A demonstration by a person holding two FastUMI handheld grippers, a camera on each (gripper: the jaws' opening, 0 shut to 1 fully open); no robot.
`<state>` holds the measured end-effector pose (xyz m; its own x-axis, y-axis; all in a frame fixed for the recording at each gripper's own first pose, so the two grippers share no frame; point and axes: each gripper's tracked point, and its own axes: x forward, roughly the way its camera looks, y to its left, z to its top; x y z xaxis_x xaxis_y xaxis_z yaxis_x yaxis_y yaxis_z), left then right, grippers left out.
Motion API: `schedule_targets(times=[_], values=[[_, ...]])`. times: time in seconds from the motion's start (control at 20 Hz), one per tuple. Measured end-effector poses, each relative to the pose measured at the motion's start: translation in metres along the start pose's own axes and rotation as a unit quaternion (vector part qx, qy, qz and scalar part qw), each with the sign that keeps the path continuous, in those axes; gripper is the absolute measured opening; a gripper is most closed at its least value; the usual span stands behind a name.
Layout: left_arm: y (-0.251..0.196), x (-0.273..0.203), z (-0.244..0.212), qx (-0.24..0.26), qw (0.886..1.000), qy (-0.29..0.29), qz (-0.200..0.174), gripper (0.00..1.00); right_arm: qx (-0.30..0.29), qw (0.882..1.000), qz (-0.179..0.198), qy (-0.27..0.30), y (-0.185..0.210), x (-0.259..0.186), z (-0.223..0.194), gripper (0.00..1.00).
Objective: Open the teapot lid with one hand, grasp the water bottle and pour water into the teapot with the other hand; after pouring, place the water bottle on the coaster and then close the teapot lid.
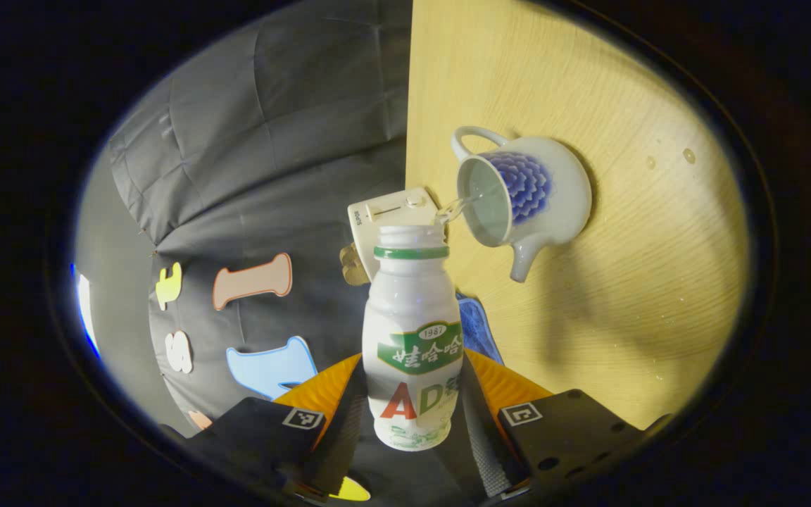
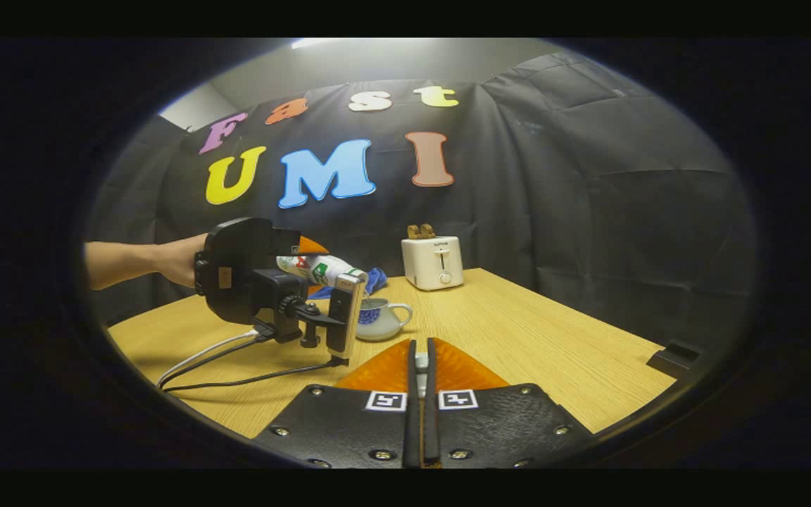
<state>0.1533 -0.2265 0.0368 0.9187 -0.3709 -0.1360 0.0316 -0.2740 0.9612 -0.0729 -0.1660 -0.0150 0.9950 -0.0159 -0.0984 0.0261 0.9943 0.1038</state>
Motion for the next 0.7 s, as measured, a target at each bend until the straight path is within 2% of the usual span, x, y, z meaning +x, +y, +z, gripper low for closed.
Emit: schedule_targets(times=[0.15, 0.3, 0.35, 0.5, 0.55, 0.6, 0.7], values=[[0.0004, -0.0002, 0.0025, 0.005, 1.0, -0.002, 0.0, 0.83, 0.0, 1.0, 0.001, -0.001, 0.0001, -0.0005, 0.0004, 0.02], [-0.0012, 0.0015, 0.0044, 0.014, 1.0, -0.002, 0.001, 0.76, 0.001, 1.0, 0.0, -0.001, -0.0017, -0.0016, 0.0001, 0.02], [-0.001, 0.0016, 0.004, 0.017, 1.0, -0.001, 0.003, 0.83, 0.002, 1.0, -0.001, -0.001, -0.003, -0.0019, 0.0003, 0.02], [-0.0015, 0.0025, 0.0037, 0.023, 1.0, 0.001, 0.004, 0.83, 0.004, 1.0, -0.004, 0.0, -0.006, -0.0026, -0.0011, 0.02], [-0.0016, 0.0023, 0.0032, 0.025, 1.0, 0.002, 0.003, 0.77, 0.006, 1.0, -0.005, 0.001, -0.0072, -0.0031, -0.001, 0.02], [-0.0015, 0.0028, 0.0039, 0.026, 1.0, 0.001, 0.005, 0.83, 0.01, 1.0, -0.004, 0.001, -0.0075, -0.004, -0.0012, 0.02], [-0.0011, 0.0031, 0.0044, 0.031, 0.999, 0.001, 0.007, 0.83, 0.017, 1.0, -0.004, 0.0, -0.0084, -0.0044, -0.0004, 0.02]])
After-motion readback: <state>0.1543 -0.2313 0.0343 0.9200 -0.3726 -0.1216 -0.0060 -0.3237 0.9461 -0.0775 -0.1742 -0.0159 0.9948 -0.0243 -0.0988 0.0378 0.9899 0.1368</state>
